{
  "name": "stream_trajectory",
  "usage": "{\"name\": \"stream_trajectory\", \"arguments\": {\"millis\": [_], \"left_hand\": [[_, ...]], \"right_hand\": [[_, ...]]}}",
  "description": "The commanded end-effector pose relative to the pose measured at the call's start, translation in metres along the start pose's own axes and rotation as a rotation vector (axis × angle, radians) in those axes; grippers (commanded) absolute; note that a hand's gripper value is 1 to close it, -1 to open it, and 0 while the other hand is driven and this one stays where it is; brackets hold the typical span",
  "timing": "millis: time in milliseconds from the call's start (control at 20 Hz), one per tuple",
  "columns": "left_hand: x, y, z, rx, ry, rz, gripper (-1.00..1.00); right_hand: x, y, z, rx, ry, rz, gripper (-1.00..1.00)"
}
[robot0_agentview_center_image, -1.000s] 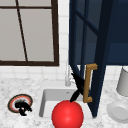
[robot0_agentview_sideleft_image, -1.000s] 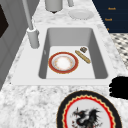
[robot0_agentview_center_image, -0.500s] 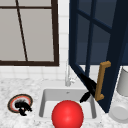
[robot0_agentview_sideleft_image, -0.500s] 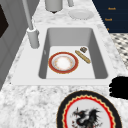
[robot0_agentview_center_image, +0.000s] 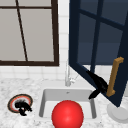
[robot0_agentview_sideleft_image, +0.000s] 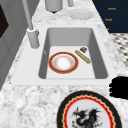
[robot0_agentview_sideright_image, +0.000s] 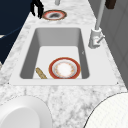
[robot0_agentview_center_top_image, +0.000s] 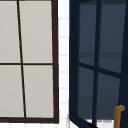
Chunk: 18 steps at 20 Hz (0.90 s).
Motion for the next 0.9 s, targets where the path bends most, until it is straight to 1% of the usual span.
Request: {"name": "stream_trajectory", "arguments": {"millis": [0, 350, 600, 700, 850], "left_hand": [[0.0, 0.0, 0.0, 0.0, 0.0, 0.0, 0.0], [0.0, 0.0, 0.0, 0.0, 0.0, 0.0, 0.0], [0.0, 0.0, 0.0, 0.0, 0.0, 0.0, 0.0], [0.0, 0.0, 0.0, 0.0, 0.0, 0.0, 0.0], [0.0, 0.0, 0.0, 0.0, 0.0, 0.0, 0.0]], "right_hand": [[-0.037, -0.002, -0.011, -0.004, -0.003, 0.002, -1.0], [-0.082, -0.008, -0.024, -0.046, -0.059, 0.009, -1.0], [-0.113, -0.015, -0.037, -0.087, -0.119, 0.03, -1.0], [-0.123, -0.015, -0.042, -0.106, -0.135, 0.039, -1.0], [-0.137, -0.016, -0.049, -0.124, -0.152, 0.038, -1.0]]}}
